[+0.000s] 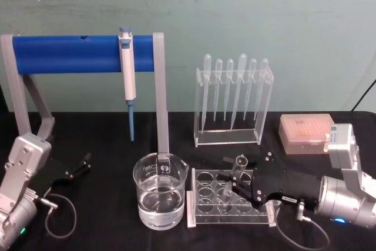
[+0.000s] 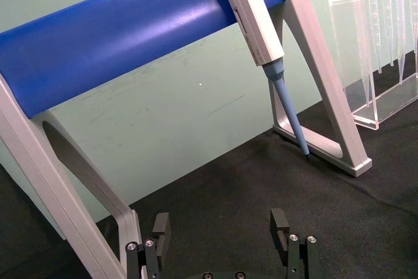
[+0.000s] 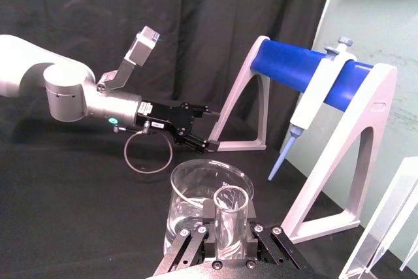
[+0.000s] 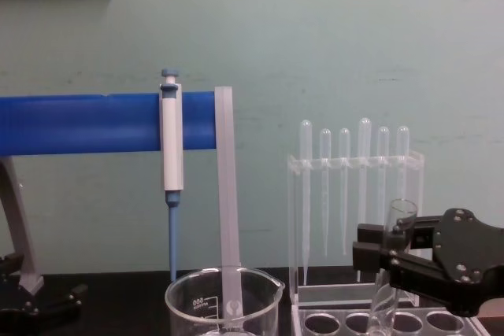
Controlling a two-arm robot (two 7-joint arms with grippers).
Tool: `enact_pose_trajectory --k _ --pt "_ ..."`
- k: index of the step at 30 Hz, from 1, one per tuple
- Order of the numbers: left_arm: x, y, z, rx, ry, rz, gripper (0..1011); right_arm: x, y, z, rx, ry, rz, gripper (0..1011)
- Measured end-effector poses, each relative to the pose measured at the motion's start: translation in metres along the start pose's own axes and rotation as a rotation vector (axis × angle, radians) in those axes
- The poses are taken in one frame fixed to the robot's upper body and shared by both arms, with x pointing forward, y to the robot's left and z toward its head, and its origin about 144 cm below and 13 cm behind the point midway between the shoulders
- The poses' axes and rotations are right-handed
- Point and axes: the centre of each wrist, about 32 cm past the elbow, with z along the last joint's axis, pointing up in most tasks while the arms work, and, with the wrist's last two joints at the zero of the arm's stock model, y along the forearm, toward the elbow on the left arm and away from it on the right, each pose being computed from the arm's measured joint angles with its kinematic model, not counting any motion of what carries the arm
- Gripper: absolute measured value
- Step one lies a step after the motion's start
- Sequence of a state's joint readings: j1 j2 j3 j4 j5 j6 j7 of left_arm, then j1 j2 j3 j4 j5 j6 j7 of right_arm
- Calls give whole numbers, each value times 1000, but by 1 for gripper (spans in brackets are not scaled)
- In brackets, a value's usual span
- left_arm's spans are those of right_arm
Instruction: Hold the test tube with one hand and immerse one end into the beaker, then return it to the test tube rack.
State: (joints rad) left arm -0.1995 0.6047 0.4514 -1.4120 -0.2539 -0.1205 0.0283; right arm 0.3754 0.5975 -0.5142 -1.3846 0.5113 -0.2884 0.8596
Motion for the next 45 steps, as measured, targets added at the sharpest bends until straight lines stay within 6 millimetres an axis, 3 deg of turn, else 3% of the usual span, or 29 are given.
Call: enact_pose_trajectory --k 45 --pt "0 0 0 0 0 0 1000 -5 -3 -20 16 -11 -43 224"
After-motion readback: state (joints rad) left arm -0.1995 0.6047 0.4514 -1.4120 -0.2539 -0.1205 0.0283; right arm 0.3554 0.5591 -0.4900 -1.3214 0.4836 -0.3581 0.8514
